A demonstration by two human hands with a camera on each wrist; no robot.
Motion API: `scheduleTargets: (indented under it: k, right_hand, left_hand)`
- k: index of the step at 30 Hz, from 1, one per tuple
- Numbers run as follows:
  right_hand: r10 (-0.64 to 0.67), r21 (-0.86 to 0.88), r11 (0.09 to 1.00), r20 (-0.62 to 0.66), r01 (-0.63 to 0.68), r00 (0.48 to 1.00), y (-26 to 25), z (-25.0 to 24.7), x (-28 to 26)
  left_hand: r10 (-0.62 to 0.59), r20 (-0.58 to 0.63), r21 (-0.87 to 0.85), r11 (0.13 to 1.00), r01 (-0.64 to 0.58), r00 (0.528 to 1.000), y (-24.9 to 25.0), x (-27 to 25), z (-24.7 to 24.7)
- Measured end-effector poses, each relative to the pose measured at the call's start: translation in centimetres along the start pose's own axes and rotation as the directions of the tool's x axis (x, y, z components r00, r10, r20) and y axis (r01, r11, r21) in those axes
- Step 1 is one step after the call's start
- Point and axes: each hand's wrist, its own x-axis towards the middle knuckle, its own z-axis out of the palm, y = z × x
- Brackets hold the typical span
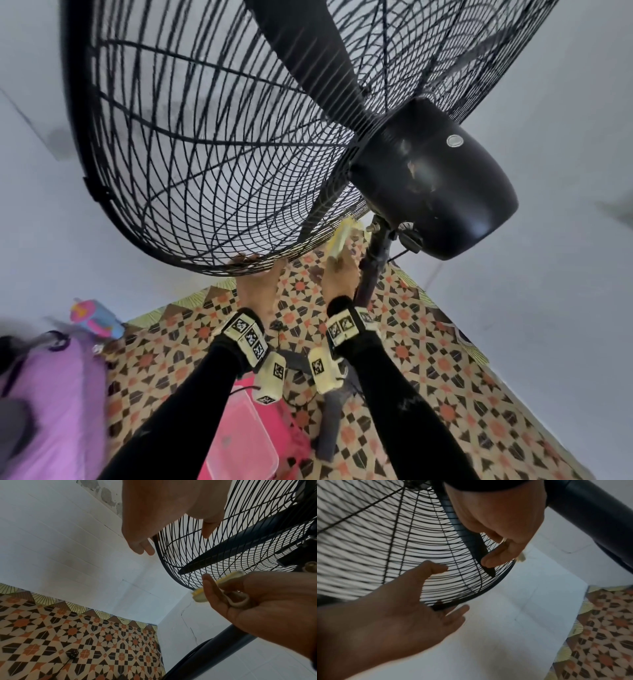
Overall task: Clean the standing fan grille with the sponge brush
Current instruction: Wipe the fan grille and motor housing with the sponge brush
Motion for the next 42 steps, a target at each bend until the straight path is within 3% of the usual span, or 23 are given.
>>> scheduleTargets:
  k: [4, 7, 10, 16, 19, 22, 28, 32, 34, 38, 42]
  right_hand:
    - [-0.041, 0.041, 0.998, 0.103, 0.037, 0.994, 1.6, -1.4, -3.9]
    - [-0.047, 0.101, 0.994, -0.039, 0.051, 0.998, 1.5, -1.8, -1.3]
    - [-0.024, 0.082, 0.996, -0.090, 0.031, 0.996, 0.7, 0.2, 1.4]
    - [-0.177, -0.008, 0.984, 0.066, 0.178, 0.982, 2.6, 0.2, -4.4]
    - [-0.076, 0.043, 0.996, -0.060, 0.079, 0.995, 1.6, 0.1, -0.9]
    - [-0.005, 0.162, 0.987, -0.091, 0.020, 0.996, 0.4, 1.3, 1.2]
    - [-0.205, -0.107, 0.971, 0.074, 0.212, 0.976, 3.1, -0.5, -4.6]
    - [-0.054, 0.002, 0.999, -0.113, 0.054, 0.992, 0.9, 0.2, 0.3]
    - [-0.055, 0.046, 0.997, -0.103, 0.060, 0.993, 1.0, 0.6, 0.2]
    - [-0.122, -0.031, 0.992, 0.031, 0.123, 0.992, 4.1, -1.1, -3.7]
    - [0.086, 0.262, 0.962, -0.045, -0.072, 0.995, 4.1, 0.2, 0.4]
  left_hand:
    - [-0.041, -0.002, 0.037, 0.998, 0.041, 0.999, -1.7, 2.7, 0.1]
    - [-0.050, 0.028, 0.047, 0.998, 0.048, 0.998, -5.8, 7.1, 0.5]
    - [-0.046, 0.021, 0.071, 0.997, 0.044, 0.999, -2.2, 4.1, 0.0]
    - [0.048, -0.016, 0.082, 0.996, -0.046, 0.999, -1.1, 2.4, -0.2]
    - [0.093, -0.034, 0.110, 0.990, -0.088, 0.995, 0.3, 1.2, -0.3]
    - [0.113, -0.055, 0.123, 0.987, -0.106, 0.992, 0.6, 0.5, -0.3]
    - [0.136, -0.072, 0.148, 0.981, -0.124, 0.988, 0.8, -0.3, 0.0]
    - [0.123, -0.077, 0.106, 0.988, -0.114, 0.989, 0.2, 0.0, 0.0]
    - [0.112, -0.071, 0.097, 0.990, -0.105, 0.991, 0.1, 0.2, -0.2]
    - [0.109, -0.070, 0.108, 0.989, -0.101, 0.992, -0.3, 0.6, -0.1]
    - [0.105, -0.065, 0.114, 0.989, -0.097, 0.992, 0.0, 0.3, 0.2]
